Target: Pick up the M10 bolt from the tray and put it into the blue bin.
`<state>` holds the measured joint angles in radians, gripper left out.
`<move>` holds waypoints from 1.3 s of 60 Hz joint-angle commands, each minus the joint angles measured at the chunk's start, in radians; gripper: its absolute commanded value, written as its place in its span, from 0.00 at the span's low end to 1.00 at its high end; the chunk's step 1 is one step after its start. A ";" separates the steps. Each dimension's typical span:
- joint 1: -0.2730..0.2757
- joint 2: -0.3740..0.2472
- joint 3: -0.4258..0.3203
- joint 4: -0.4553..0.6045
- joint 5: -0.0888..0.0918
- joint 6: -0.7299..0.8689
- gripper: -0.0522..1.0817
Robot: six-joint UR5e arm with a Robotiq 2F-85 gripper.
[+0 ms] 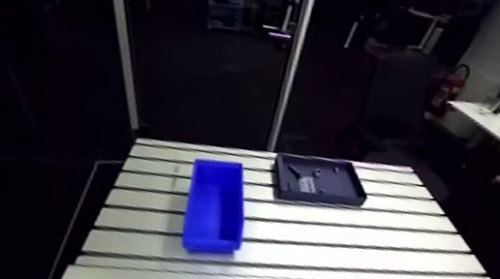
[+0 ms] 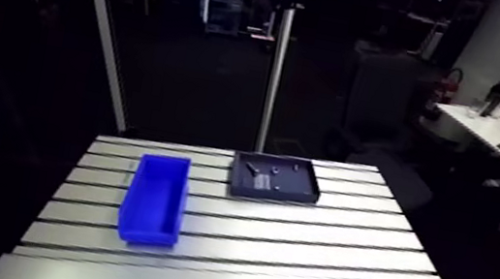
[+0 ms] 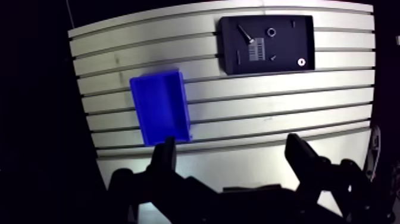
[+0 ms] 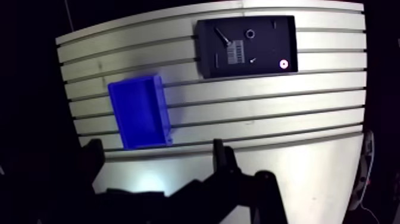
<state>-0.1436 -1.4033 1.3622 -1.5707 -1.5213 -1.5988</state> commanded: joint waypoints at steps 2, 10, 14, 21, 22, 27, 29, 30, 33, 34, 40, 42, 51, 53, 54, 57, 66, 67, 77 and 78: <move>0.001 0.002 -0.002 -0.001 -0.004 0.000 0.05; 0.001 0.002 -0.004 0.001 -0.012 0.000 0.05; 0.001 0.002 -0.004 0.001 -0.012 0.000 0.05; -0.001 0.002 -0.004 0.001 -0.013 0.000 0.05; 0.001 0.002 -0.004 -0.001 -0.013 -0.002 0.05; 0.001 0.003 -0.004 -0.001 -0.013 -0.006 0.05; 0.000 0.004 -0.004 -0.001 -0.013 -0.009 0.05; -0.001 0.004 -0.004 -0.001 -0.013 -0.011 0.05; -0.002 0.010 -0.002 -0.002 -0.012 -0.015 0.05; -0.002 0.010 -0.002 -0.002 -0.012 -0.015 0.05; -0.002 0.026 -0.004 -0.004 -0.015 -0.025 0.05; -0.002 0.026 -0.004 -0.004 -0.015 -0.025 0.05; -0.004 0.046 -0.012 -0.002 -0.042 -0.114 0.05; -0.007 0.056 -0.026 -0.001 -0.043 -0.142 0.05; -0.007 0.056 -0.026 -0.001 -0.043 -0.142 0.05; -0.008 0.067 -0.041 -0.001 -0.041 -0.164 0.05; -0.015 0.087 -0.054 -0.001 -0.041 -0.239 0.05; -0.017 0.092 -0.055 -0.001 -0.042 -0.262 0.05; -0.026 0.112 -0.055 -0.002 -0.043 -0.371 0.05; -0.031 0.118 -0.056 -0.002 -0.043 -0.392 0.05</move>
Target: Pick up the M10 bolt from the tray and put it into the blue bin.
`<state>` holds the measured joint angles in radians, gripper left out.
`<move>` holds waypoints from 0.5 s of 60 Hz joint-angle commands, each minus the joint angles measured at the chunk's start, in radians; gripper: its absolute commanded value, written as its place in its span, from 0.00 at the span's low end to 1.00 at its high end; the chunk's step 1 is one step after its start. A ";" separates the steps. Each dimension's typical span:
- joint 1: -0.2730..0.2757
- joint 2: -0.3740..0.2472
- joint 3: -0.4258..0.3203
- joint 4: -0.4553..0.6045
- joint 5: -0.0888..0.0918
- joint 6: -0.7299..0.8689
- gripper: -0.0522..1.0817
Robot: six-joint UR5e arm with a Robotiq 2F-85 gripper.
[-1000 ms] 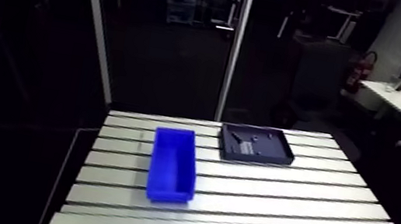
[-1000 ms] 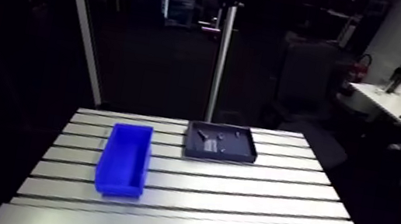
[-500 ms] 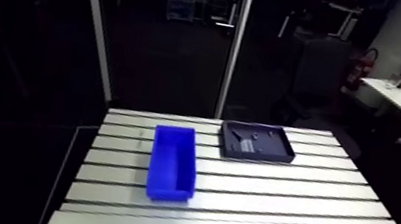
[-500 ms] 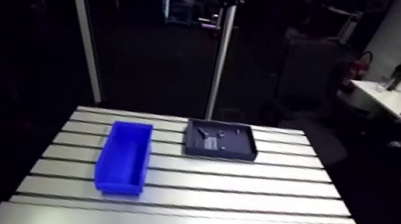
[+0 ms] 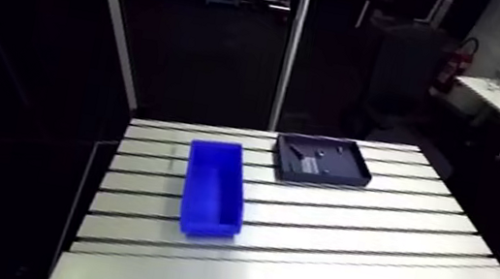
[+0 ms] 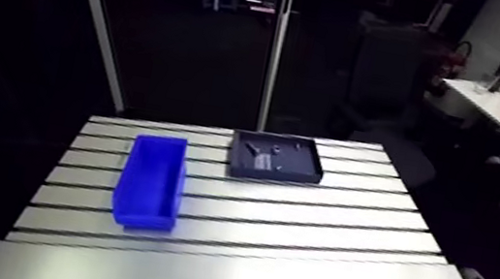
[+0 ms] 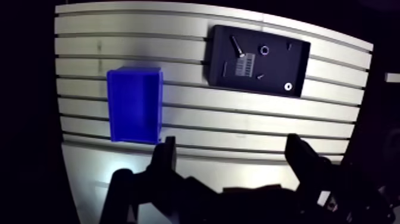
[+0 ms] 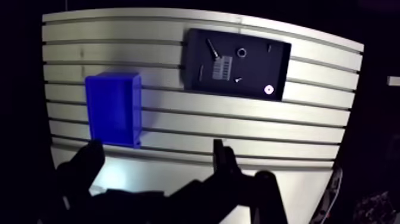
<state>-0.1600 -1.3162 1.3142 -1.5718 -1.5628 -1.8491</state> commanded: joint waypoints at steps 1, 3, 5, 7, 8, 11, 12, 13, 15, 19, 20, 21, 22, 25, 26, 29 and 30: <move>-0.014 0.031 -0.008 -0.001 -0.001 -0.142 0.05; -0.019 0.034 -0.008 -0.001 -0.001 -0.165 0.05; -0.025 0.043 -0.008 -0.001 0.000 -0.210 0.05; -0.030 0.049 -0.008 -0.001 0.000 -0.230 0.05; -0.030 0.049 -0.008 -0.001 0.000 -0.230 0.05; -0.037 0.063 -0.008 -0.003 0.000 -0.269 0.05; -0.040 0.068 -0.008 -0.003 0.000 -0.284 0.05; -0.040 0.068 -0.008 -0.003 0.000 -0.284 0.05; -0.044 0.075 -0.008 -0.003 0.000 -0.296 0.05; -0.049 0.085 -0.008 -0.005 0.000 -0.322 0.05; -0.049 0.089 -0.008 -0.007 -0.001 -0.334 0.05; -0.049 0.089 -0.008 -0.007 -0.001 -0.334 0.05; -0.050 0.094 -0.007 -0.017 -0.001 -0.349 0.05; -0.050 0.098 -0.005 -0.030 -0.001 -0.364 0.05; -0.052 0.103 -0.005 -0.046 -0.002 -0.378 0.05; -0.057 0.109 0.001 -0.070 -0.005 -0.403 0.05; -0.058 0.110 0.001 -0.075 -0.006 -0.414 0.05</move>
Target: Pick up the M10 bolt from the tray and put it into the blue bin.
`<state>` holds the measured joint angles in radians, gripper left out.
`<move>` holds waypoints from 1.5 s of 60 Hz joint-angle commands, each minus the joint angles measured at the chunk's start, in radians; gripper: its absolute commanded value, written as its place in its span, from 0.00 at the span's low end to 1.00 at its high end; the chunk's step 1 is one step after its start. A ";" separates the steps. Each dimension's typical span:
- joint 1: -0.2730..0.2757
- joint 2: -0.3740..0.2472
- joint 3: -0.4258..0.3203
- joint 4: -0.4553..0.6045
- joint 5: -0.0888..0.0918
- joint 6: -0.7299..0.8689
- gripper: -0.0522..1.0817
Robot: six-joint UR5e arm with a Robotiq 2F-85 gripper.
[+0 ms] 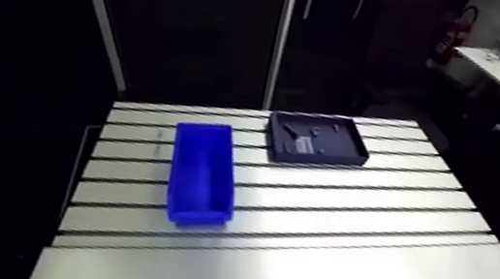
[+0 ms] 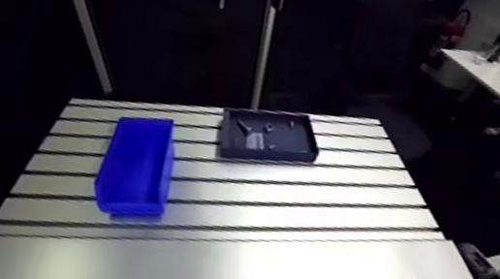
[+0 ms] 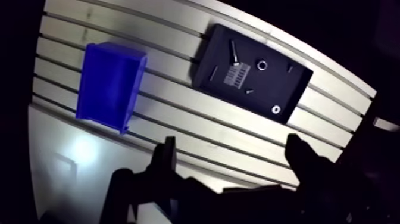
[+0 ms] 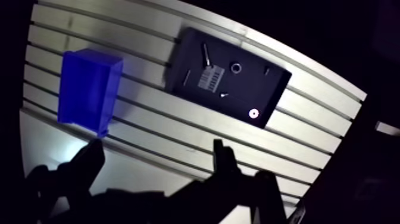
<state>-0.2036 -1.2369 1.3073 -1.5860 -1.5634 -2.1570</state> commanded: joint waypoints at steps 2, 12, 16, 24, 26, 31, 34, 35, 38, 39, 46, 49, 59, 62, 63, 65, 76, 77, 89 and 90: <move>-0.014 0.032 0.008 -0.063 -0.005 -0.117 0.05; -0.020 0.051 0.009 -0.075 -0.007 -0.152 0.05; -0.020 0.057 0.009 -0.082 -0.009 -0.154 0.05; -0.019 0.076 0.017 -0.094 -0.031 -0.156 0.06; -0.019 0.077 0.018 -0.097 -0.031 -0.156 0.06; -0.019 0.085 0.017 -0.098 -0.041 -0.155 0.10; -0.018 0.090 0.016 -0.098 -0.046 -0.156 0.10; -0.017 0.093 0.014 -0.099 -0.049 -0.154 0.11; -0.017 0.093 0.014 -0.098 -0.051 -0.154 0.11; -0.016 0.096 0.014 -0.099 -0.054 -0.155 0.12; -0.013 0.119 0.011 -0.113 -0.071 -0.154 0.19; -0.013 0.119 0.012 -0.113 -0.076 -0.154 0.19; -0.008 0.147 0.016 -0.132 -0.083 -0.151 0.28; -0.007 0.150 0.016 -0.134 -0.082 -0.151 0.30; -0.007 0.157 0.016 -0.134 -0.082 -0.150 0.34; -0.007 0.164 0.016 -0.134 -0.083 -0.150 0.36; -0.007 0.185 0.023 -0.156 -0.082 -0.150 0.50; -0.007 0.185 0.023 -0.156 -0.082 -0.150 0.50; -0.004 0.210 0.025 -0.176 -0.082 -0.150 0.51; -0.001 0.214 0.025 -0.177 -0.082 -0.150 0.51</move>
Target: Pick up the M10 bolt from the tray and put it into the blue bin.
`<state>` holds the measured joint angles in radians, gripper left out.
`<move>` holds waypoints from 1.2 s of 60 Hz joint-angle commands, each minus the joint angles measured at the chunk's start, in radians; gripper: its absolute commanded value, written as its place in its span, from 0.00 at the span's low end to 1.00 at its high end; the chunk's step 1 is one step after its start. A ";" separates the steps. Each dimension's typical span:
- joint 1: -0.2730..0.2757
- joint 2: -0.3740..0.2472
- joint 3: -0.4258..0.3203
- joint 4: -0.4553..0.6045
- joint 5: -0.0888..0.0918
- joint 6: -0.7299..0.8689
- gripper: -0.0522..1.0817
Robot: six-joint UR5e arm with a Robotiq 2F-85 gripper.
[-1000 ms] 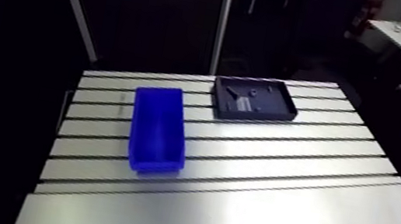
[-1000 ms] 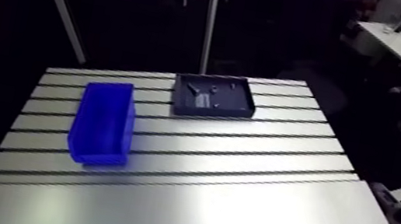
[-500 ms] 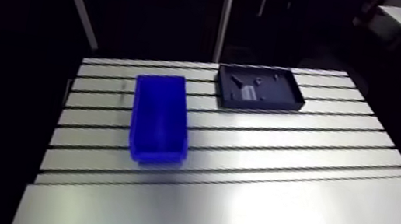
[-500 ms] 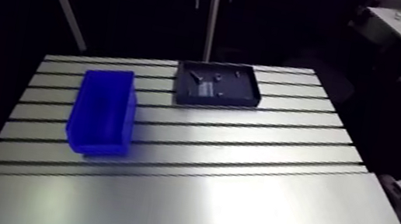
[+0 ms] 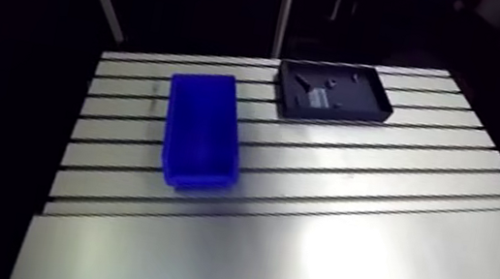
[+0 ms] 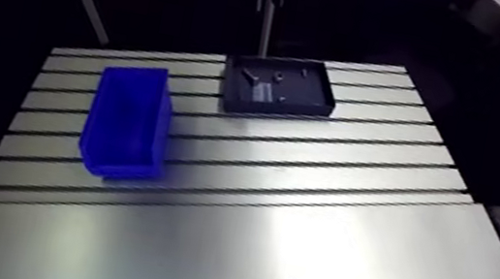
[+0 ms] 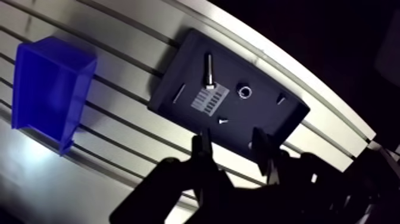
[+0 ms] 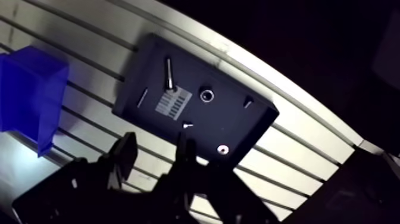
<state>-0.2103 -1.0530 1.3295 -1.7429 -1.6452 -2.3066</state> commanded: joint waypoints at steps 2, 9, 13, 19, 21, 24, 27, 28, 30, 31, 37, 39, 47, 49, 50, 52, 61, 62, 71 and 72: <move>0.009 0.033 0.003 -0.020 0.000 0.001 0.51; 0.015 0.038 0.006 -0.028 0.002 0.003 0.51; 0.018 0.048 0.013 -0.038 0.002 0.005 0.51; 0.019 0.058 0.013 -0.045 0.002 0.006 0.51; 0.019 0.060 0.013 -0.046 0.002 0.006 0.51; 0.019 0.063 0.014 -0.048 0.002 0.005 0.51; 0.019 0.066 0.015 -0.048 0.002 0.005 0.51; 0.017 0.069 0.015 -0.048 0.002 0.003 0.51; 0.018 0.072 0.015 -0.048 0.000 0.002 0.51; 0.017 0.075 0.014 -0.048 0.000 0.000 0.51; 0.017 0.080 0.016 -0.048 0.000 -0.003 0.51; 0.017 0.080 0.018 -0.051 0.000 -0.003 0.52; 0.015 0.081 0.025 -0.060 0.000 -0.003 0.53; 0.014 0.083 0.028 -0.062 0.000 -0.003 0.53; 0.014 0.087 0.030 -0.062 -0.001 -0.003 0.54; 0.014 0.091 0.032 -0.062 -0.001 -0.003 0.54; 0.015 0.100 0.039 -0.070 -0.001 -0.002 0.56; 0.015 0.100 0.043 -0.076 -0.001 -0.003 0.56; 0.015 0.101 0.058 -0.097 -0.001 -0.003 0.57; 0.015 0.101 0.058 -0.097 -0.001 -0.003 0.57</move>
<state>-0.1952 -0.9569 1.3712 -1.8185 -1.6465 -2.3093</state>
